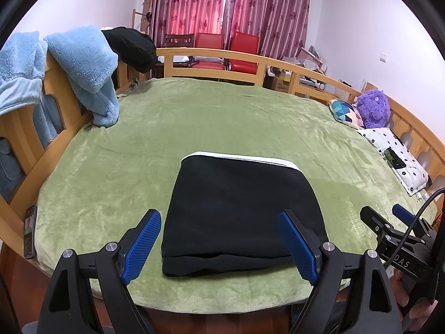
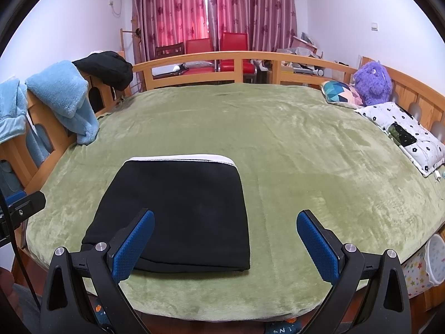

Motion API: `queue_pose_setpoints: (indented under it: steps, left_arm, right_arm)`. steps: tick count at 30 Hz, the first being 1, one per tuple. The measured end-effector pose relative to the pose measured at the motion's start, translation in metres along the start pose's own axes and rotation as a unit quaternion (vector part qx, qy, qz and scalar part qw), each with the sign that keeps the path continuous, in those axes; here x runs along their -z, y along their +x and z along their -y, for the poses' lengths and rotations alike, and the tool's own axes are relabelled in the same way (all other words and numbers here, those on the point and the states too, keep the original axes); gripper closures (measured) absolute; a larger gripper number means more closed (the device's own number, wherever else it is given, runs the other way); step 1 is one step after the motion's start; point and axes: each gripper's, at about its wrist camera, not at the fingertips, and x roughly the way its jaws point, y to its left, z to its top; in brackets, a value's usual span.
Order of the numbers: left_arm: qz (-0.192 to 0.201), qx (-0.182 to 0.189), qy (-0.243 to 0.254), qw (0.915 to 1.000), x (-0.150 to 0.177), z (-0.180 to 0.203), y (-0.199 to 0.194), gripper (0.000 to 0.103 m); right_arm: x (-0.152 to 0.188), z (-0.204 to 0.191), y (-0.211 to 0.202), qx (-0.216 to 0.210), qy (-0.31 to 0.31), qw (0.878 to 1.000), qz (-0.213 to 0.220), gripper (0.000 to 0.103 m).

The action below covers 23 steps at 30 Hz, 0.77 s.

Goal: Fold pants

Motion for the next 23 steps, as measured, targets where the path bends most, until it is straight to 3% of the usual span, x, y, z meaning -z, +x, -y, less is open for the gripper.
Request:
queue_pose_setpoints:
  steps: [23]
  left_arm:
    - [0.003, 0.005, 0.002, 1.0000, 0.0008, 0.0037, -0.0026, 0.017]
  right_arm:
    - [-0.0004, -0.0021, -0.0028, -0.004, -0.004, 1.000, 0.002, 0.002]
